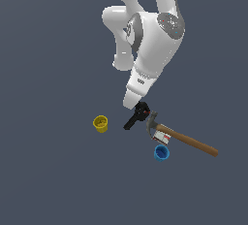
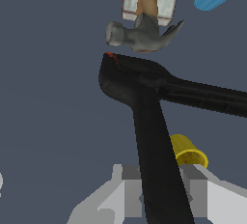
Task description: Pick up a designated object from a clutter of objects.
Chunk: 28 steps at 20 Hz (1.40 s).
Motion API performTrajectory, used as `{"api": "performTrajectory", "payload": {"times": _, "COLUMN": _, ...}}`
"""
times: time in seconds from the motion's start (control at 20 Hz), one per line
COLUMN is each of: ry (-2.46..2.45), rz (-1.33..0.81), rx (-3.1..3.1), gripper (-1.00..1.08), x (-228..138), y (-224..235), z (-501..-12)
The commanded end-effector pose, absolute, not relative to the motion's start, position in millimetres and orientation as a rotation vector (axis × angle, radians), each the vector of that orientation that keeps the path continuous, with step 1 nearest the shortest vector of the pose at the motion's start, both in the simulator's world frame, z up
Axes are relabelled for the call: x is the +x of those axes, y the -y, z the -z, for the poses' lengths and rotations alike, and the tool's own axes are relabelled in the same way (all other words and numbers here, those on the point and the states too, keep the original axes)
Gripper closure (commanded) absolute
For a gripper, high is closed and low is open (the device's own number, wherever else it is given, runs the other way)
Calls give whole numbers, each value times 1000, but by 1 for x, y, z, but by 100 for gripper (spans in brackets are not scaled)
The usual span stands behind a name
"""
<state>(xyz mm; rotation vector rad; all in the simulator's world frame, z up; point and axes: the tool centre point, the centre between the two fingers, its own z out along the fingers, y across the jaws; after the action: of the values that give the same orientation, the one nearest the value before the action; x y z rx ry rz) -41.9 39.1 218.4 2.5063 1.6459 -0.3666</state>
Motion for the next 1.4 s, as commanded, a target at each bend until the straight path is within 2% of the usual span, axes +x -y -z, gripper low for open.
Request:
{"api": "performTrajectory", "payload": {"times": 0.0, "ry": -1646, "rz": 361, "rx": 2505, "gripper": 108, "x": -29, "y": -33, "z": -246}}
{"api": "performTrajectory", "payload": {"times": 0.65, "ry": -1641, "rz": 362, "rx": 2503, "gripper": 108, "x": 24, "y": -5, "z": -347}}
{"api": "performTrajectory", "payload": {"times": 1.35, "ry": -1639, "rz": 363, "rx": 2501, "gripper": 108, "x": 46, "y": 4, "z": -383}}
